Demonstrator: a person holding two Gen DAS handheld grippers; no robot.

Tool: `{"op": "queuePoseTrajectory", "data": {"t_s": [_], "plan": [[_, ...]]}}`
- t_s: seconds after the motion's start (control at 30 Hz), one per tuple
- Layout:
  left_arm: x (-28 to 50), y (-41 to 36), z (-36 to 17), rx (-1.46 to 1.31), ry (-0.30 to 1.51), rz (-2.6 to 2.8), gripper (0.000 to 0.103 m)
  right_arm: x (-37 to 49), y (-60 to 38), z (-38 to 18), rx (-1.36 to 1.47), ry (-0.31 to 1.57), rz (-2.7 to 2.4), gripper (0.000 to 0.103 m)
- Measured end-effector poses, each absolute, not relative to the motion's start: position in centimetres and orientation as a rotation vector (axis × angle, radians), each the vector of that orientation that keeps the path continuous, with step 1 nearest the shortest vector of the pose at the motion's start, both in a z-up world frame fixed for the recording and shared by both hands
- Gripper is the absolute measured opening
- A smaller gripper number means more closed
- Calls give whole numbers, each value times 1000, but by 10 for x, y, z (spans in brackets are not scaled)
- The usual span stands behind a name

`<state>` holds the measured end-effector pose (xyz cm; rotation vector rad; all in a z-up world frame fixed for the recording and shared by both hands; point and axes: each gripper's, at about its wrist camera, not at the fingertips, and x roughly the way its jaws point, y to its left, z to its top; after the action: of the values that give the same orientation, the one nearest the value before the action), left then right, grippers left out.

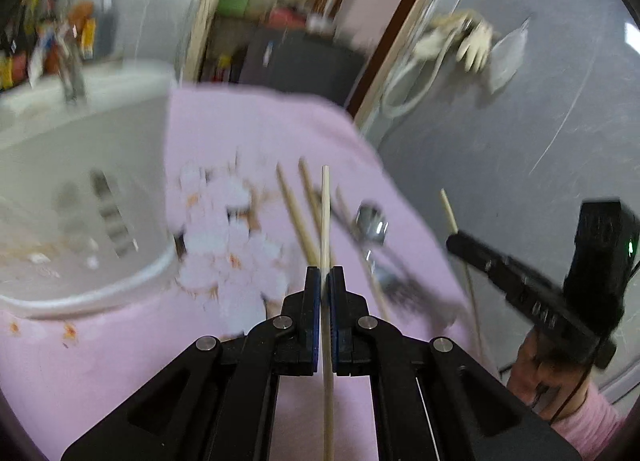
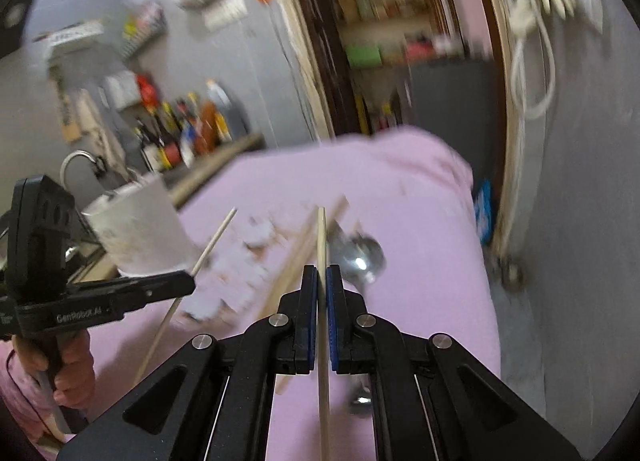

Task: Organize utensils
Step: 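Lift both chopsticks upright and carry them over the white holder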

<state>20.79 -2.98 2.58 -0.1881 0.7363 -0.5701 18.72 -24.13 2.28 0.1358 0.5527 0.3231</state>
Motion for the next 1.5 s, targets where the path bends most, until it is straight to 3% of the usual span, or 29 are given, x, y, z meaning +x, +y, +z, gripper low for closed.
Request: {"op": "queuePoseTrajectory", "data": {"t_s": [0.43,0.73,1.07,1.5], "plan": [[183,23,91,-295,292,-404,2,169,-168,88,150,33,487,3],[189,101,141,-309,78,-224,2,196,-125,118,244,-135,565,3],[221,172,140,-417,-26,-55,2,239,-93,129,330,-237,542,3],[245,182,98,-449,45,56,2,276,-67,100,286,-162,453,3]]}}
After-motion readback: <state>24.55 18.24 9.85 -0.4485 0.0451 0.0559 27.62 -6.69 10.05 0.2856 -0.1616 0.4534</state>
